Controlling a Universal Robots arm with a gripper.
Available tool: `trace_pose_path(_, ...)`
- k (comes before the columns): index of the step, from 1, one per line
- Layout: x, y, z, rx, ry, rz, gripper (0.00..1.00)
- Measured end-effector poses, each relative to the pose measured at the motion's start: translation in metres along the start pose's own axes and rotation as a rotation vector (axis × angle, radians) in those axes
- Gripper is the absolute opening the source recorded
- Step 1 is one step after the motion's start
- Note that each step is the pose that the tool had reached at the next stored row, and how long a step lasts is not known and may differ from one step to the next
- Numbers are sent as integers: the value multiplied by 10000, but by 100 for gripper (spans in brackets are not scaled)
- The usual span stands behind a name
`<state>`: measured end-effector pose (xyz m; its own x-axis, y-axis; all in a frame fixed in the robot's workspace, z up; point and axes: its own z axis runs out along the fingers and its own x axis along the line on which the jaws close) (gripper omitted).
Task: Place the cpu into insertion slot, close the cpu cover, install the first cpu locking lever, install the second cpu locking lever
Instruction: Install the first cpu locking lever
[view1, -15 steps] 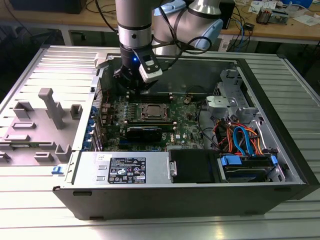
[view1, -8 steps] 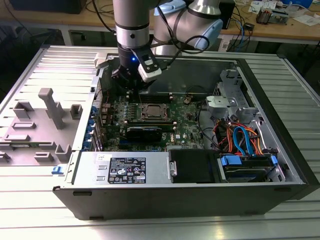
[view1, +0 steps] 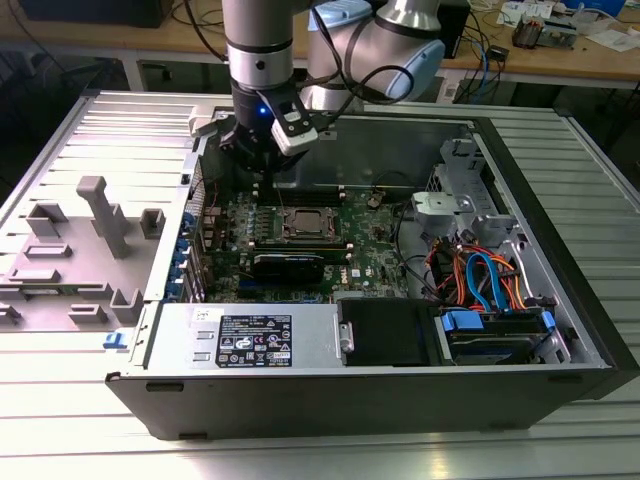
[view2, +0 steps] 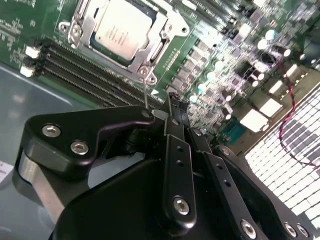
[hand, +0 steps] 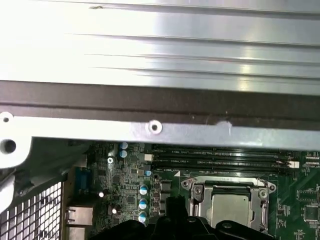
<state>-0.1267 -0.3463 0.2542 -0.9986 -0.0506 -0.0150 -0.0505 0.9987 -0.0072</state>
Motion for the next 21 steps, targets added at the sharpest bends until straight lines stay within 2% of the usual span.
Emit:
trace_pose_path(4, -1, 104, -18, -2, -2, -58, 11)
trace_pose_path(7, -19, 115, -20, -3, -2, -65, 11)
trace_pose_path(12, -125, 113, -17, -1, 3, -74, 11)
trace_pose_path(15, -152, 112, -15, -2, -1, -80, 11)
trace_pose_path(18, -227, 109, -7, 2, -64, -83, 11)
trace_pose_path(21, -299, 107, 12, 2, -87, -83, 11)
